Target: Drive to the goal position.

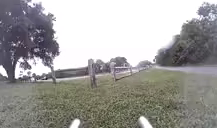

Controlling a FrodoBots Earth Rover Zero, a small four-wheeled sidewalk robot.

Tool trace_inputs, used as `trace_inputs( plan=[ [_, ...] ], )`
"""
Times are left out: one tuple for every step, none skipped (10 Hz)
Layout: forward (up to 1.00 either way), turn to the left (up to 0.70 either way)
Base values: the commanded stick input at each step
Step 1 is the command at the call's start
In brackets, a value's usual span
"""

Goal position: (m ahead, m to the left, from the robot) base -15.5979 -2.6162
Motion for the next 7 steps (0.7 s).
trace_inputs(
  plan=[
    [0.7, -0.35],
    [0.7, -0.35],
    [0.7, -0.35],
    [0.7, -0.35],
    [0.7, -0.35],
    [0.7, -0.35],
    [0.7, -0.35]
  ],
)
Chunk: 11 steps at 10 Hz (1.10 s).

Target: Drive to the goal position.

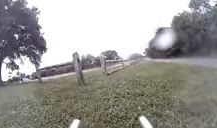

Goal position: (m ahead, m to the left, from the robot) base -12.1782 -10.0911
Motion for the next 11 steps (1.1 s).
trace_inputs(
  plan=[
    [0.7, -0.35],
    [0.7, -0.35],
    [0.7, -0.35],
    [0.7, -0.35],
    [0.7, -0.35],
    [0.7, -0.35],
    [0.7, -0.35],
    [0.7, -0.35],
    [0.7, -0.35],
    [0.7, -0.35],
    [0.7, -0.35]
  ],
)
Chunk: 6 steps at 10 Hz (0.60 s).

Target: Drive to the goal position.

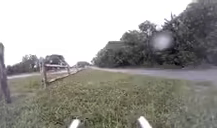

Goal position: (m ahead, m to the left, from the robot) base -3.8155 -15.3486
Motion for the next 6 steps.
trace_inputs(
  plan=[
    [0.7, -0.35],
    [0.7, -0.35],
    [0.7, -0.35],
    [0.7, -0.35],
    [0.7, -0.35],
    [0.7, -0.35]
  ],
)
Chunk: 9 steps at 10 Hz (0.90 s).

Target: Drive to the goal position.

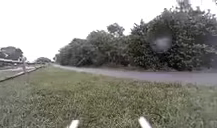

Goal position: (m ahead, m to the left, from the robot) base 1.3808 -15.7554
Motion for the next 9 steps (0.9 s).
trace_inputs(
  plan=[
    [0.7, -0.35],
    [0.7, -0.35],
    [0.7, -0.35],
    [0.7, -0.35],
    [0.7, -0.35],
    [0.7, -0.35],
    [0.7, -0.35],
    [0.7, -0.35],
    [0.7, -0.35]
  ],
)
